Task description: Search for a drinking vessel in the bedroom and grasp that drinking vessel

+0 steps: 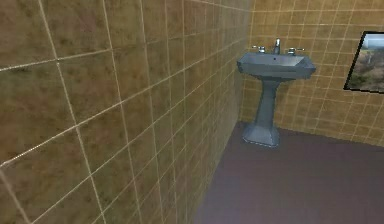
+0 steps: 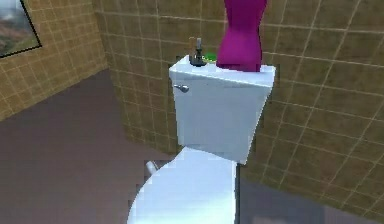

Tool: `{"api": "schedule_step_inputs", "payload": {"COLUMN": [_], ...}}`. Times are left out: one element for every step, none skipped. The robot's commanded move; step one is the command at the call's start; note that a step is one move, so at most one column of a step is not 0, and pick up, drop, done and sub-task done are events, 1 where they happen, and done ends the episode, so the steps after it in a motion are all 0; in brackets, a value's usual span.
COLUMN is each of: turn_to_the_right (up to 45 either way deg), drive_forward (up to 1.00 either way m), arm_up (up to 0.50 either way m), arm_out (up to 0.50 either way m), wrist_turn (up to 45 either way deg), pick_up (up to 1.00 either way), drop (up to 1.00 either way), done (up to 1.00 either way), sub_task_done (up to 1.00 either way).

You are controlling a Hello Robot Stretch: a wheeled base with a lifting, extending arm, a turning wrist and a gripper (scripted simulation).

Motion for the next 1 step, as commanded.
{"api": "schedule_step_inputs", "payload": {"turn_to_the_right": [-3.0], "drive_forward": [0.0], "arm_up": [0.0], "arm_out": [0.0], "wrist_turn": [0.0], "pick_up": [0.0], "drop": [0.0], "done": [0.0], "sub_task_done": [0.0]}}
